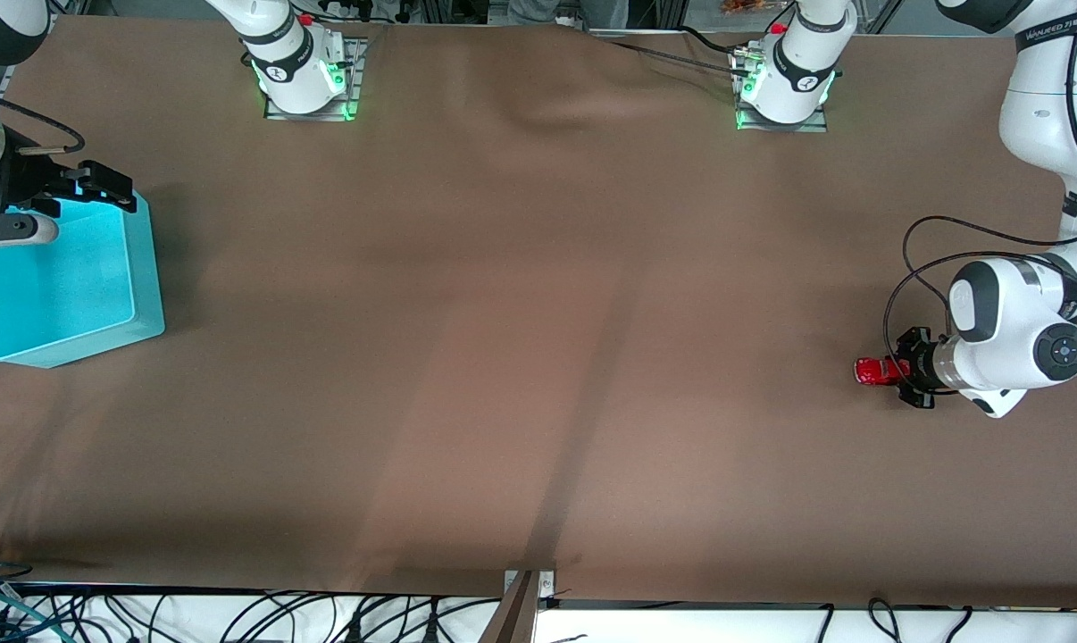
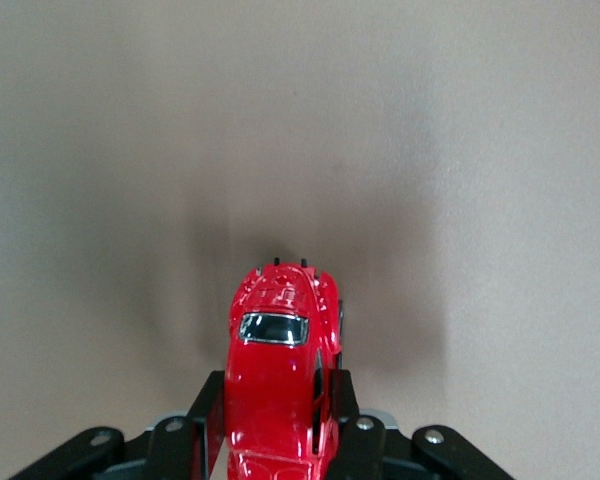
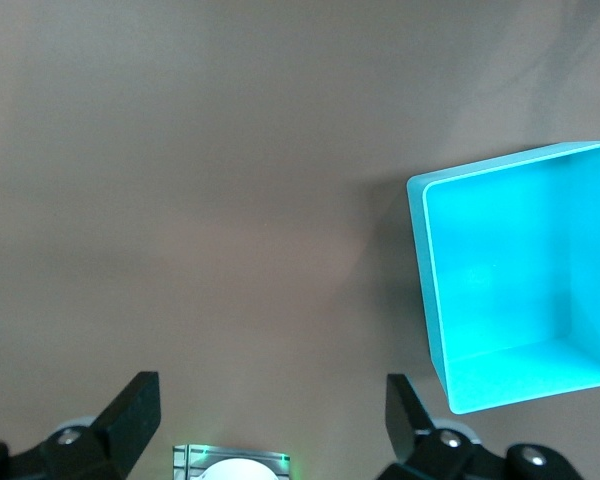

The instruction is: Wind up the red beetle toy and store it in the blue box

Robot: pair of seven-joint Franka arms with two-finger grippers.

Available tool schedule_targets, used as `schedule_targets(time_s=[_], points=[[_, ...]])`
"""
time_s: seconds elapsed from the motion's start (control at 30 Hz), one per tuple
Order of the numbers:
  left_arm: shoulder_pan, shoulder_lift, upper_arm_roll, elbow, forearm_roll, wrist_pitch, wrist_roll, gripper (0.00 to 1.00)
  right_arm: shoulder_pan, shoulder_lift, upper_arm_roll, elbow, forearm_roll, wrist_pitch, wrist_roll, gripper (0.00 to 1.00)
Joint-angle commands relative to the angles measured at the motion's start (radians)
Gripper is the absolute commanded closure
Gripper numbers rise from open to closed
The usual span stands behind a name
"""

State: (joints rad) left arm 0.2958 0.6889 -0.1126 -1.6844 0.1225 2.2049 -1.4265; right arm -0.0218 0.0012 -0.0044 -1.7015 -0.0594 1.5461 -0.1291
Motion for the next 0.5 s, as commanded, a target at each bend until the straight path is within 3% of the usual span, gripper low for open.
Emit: schedule_targets(time_s=[0.0, 0.47], points=[[0.014, 0.066, 0.01, 0.046, 0.034, 0.006, 0.029, 1.0, 0.003, -0.004, 0.001, 0.011, -0.014, -0.015, -0.01, 0.0], [0.02, 0.069, 0.01, 0.052, 0.034, 0.004, 0.029, 0.99, 0.003, -0.004, 0.001, 0.011, -0.014, -0.015, -0.009, 0.0]])
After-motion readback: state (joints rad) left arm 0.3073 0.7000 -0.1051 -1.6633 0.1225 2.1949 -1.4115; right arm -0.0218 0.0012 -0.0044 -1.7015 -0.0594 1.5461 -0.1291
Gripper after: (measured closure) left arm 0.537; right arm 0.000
